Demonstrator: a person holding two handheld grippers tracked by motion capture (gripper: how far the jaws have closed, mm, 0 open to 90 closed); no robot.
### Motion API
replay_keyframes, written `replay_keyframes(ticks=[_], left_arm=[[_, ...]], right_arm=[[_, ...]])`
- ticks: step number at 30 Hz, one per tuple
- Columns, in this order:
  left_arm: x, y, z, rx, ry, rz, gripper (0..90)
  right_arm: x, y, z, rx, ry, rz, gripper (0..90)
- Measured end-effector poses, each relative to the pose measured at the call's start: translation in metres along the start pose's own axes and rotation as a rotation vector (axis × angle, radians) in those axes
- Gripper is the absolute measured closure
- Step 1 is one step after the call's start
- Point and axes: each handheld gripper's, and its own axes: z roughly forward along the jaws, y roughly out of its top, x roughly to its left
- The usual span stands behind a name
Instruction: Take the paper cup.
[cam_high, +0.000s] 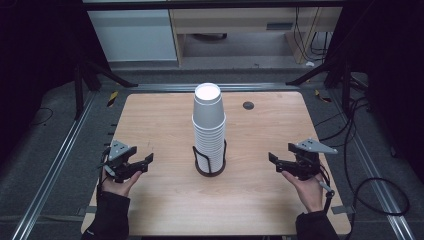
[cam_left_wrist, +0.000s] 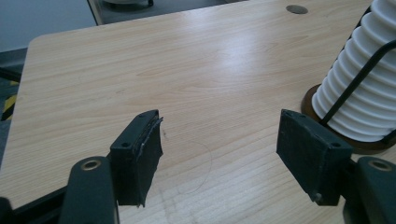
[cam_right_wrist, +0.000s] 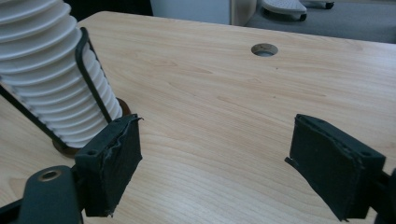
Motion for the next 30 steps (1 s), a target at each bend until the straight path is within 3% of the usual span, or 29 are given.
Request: replay_keyframes(ticks=[5, 7, 11, 13, 17, 30], left_arm=[[-0.003, -0.001, 0.002, 0.005, -0.006, 0.007, 30.1], [-0.004, -0.001, 0.003, 0.013, -0.027, -0.001, 29.7], [-0.004, -0.001, 0.004, 0.022, -0.047, -0.025, 26.4], [-0.005, -0.002, 0.005, 0.029, -0.053, -0.029, 23.5], [-0.008, -0.001, 0.01, 0.057, -0.066, -0.028, 19.1], [-0.008, -0.004, 0.012, 0.067, -0.067, -0.025, 18.3]], right_arm=[[0.01, 0.01, -0.004, -0.037, 0.035, -0.024, 16.0], [0.013, 0.014, -0.006, -0.063, 0.045, -0.032, 16.0], [0.018, 0.024, -0.007, -0.081, 0.064, -0.036, 15.9], [0.023, 0.033, -0.008, -0.09, 0.097, -0.033, 15.3], [0.028, 0.045, -0.008, -0.099, 0.1, -0.053, 14.7], [0.049, 0.087, -0.01, -0.148, 0.192, -0.093, 13.8]])
